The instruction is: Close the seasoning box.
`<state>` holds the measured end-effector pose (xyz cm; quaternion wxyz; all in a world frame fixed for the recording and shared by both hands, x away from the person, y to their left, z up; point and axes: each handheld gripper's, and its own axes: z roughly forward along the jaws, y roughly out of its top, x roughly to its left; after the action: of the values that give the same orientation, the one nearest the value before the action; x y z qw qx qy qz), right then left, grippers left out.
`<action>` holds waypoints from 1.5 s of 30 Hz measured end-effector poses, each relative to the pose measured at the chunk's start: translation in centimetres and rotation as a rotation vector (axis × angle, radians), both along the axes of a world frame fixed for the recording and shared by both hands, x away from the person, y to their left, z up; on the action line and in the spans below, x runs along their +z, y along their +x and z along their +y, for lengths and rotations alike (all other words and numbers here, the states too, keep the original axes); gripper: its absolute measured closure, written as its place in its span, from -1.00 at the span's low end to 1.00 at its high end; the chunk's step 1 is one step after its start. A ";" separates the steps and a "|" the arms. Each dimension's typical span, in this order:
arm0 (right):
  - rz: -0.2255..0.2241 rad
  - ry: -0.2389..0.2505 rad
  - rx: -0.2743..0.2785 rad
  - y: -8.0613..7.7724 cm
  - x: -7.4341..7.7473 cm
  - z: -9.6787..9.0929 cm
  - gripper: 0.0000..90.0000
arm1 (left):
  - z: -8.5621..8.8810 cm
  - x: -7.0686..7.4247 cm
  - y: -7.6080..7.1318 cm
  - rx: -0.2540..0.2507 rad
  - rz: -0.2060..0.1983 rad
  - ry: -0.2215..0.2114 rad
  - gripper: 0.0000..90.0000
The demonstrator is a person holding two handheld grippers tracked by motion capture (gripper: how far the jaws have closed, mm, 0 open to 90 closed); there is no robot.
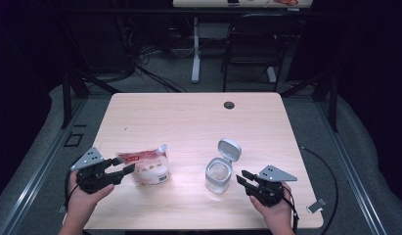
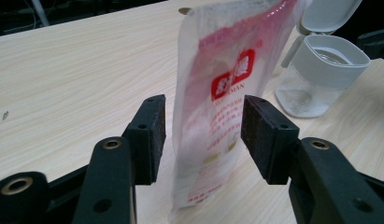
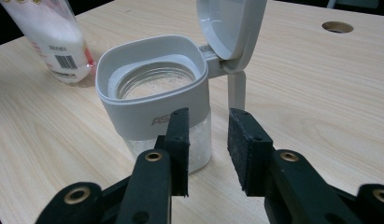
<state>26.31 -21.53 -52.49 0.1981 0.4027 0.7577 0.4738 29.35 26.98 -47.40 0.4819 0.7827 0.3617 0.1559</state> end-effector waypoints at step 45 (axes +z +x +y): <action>0.006 0.000 0.000 0.0 0.0 -0.2 0.53 | -2.8 0.7 0.1 -0.108 -0.060 0.058 1.00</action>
<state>26.33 -21.74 -52.52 0.1958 0.4040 0.7582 0.4728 29.42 24.23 -46.66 0.4775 0.8096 0.2997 0.1636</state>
